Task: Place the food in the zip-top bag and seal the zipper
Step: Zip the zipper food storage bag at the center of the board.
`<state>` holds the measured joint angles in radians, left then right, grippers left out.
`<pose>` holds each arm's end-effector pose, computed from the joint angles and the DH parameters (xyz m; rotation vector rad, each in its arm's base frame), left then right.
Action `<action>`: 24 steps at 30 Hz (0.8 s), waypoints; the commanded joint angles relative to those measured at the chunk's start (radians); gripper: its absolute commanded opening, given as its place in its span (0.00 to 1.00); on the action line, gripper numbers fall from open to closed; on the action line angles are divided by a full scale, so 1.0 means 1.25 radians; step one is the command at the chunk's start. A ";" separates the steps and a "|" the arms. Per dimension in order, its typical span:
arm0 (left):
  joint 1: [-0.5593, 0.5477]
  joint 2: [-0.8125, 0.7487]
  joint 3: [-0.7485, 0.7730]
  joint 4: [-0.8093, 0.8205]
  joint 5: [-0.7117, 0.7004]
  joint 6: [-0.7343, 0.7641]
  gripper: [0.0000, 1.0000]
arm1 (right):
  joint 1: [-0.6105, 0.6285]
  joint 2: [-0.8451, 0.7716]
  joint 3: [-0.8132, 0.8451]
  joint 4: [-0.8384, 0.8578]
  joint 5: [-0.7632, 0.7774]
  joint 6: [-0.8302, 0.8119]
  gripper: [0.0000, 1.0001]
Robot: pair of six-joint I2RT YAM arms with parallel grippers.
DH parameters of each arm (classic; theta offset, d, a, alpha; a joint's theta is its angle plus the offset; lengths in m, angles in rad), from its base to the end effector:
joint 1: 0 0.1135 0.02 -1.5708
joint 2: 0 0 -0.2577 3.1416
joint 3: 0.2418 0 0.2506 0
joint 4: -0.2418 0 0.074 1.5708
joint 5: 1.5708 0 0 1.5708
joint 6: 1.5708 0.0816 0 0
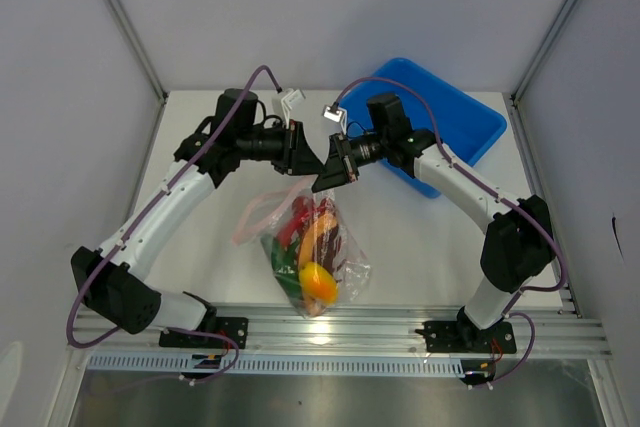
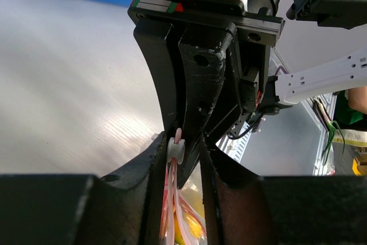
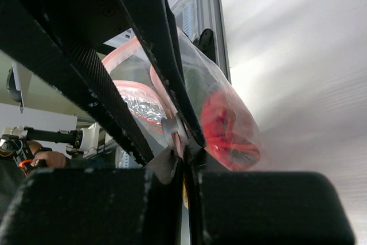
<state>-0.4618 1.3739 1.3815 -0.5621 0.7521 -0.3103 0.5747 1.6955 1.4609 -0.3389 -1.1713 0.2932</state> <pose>0.2670 -0.1952 0.3577 0.6367 2.1166 -1.2423 0.2877 0.2759 0.3136 -1.0425 1.9671 1.7395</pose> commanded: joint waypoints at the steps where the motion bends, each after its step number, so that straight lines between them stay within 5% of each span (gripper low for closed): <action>1: -0.004 -0.030 -0.003 0.012 0.029 -0.001 0.29 | 0.002 -0.030 0.039 0.028 -0.016 -0.006 0.00; 10: 0.000 -0.040 -0.006 0.003 0.003 0.002 0.27 | -0.002 -0.027 0.038 0.027 -0.016 -0.006 0.00; 24: 0.020 -0.045 -0.034 0.021 0.036 -0.014 0.01 | -0.019 -0.032 0.028 0.048 -0.016 0.010 0.00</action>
<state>-0.4438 1.3518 1.3514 -0.5446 0.7654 -0.3164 0.5625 1.6955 1.4609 -0.3386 -1.1740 0.2951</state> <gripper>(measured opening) 0.109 0.003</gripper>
